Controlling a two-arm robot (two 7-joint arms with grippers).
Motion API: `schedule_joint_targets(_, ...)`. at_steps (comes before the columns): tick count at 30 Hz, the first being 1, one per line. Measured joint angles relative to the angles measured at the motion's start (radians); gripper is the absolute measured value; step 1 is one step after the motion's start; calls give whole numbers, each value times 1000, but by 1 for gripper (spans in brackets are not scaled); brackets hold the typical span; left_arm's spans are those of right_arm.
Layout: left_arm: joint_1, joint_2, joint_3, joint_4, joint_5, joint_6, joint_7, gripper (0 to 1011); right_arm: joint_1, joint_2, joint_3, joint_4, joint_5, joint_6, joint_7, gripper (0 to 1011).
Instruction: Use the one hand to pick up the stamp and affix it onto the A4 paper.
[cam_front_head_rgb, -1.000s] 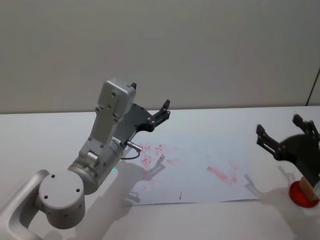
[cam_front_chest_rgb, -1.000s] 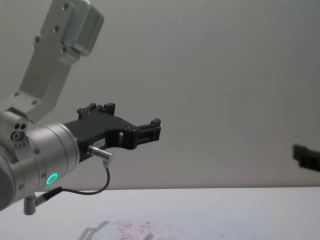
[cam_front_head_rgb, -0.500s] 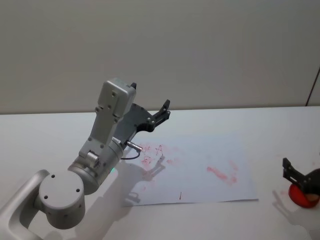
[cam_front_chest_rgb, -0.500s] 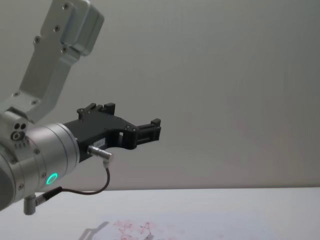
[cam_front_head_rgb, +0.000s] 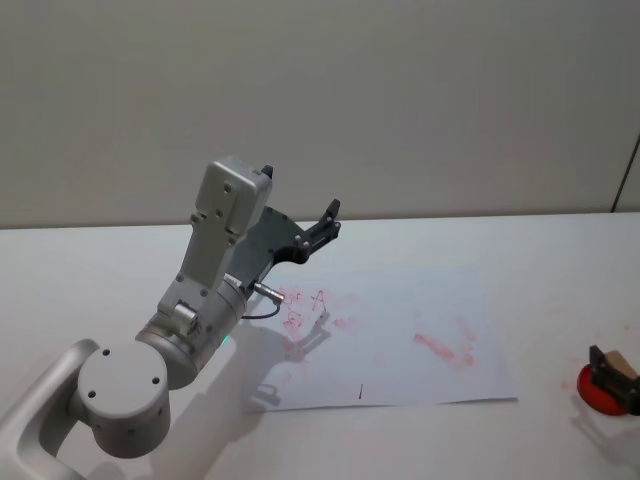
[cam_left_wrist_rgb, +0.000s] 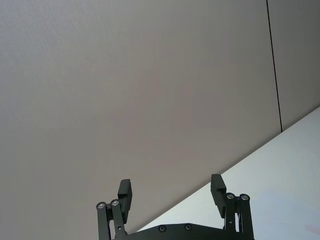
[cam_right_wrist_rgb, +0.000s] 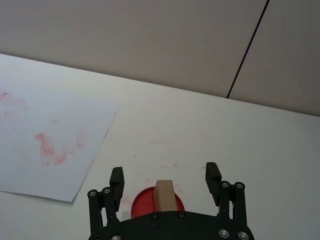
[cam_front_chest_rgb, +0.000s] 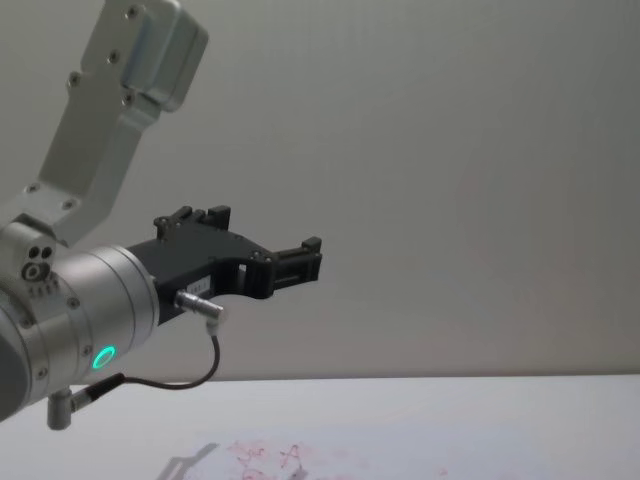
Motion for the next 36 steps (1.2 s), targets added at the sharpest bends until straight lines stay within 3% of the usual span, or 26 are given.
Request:
schedule_joint_targets(14,0,0,0,0,0,0,0,1001,-9,11,21,23,4,58,8,1001)
schedule_joint_targets(36,0,0,0,0,0,0,0,1001,57,-40,3,84,-22,141,69,1001)
